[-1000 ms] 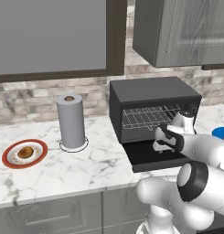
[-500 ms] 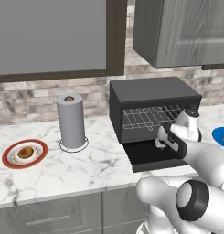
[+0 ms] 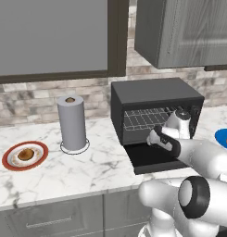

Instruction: Open the toaster oven door. Place the bread on the bottom rack in the toaster oven and place the steak on the top rack.

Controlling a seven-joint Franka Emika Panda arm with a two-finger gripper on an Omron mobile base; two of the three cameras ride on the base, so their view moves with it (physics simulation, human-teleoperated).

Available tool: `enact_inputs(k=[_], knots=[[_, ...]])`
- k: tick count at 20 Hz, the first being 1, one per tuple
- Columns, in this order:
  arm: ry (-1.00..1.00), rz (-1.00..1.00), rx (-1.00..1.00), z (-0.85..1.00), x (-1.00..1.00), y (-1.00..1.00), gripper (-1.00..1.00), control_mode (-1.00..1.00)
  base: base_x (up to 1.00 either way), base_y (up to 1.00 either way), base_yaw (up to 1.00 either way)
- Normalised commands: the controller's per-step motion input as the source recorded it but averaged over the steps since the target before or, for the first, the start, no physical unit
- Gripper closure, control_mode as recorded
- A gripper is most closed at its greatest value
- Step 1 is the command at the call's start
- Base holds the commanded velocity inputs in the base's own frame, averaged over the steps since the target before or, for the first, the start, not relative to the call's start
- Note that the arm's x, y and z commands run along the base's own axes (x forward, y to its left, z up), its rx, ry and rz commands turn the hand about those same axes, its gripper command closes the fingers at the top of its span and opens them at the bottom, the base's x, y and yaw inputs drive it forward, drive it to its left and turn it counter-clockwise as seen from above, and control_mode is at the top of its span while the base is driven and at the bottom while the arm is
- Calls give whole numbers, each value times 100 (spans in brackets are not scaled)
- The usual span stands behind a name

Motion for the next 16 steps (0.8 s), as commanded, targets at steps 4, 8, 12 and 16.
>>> enact_inputs(k=[4, 8, 12, 16], knots=[[-6, 0, 3, 0, 30, 0, -100, -100, 0, 0, 0], [-7, 0, 5, 0, 31, 0, -100, -100, 0, 0, 0], [-1, 0, 0, 0, 29, -10, -100, -100, 0, 0, 0], [0, 0, 0, 0, 31, -8, -100, -100, 0, 0, 0]])
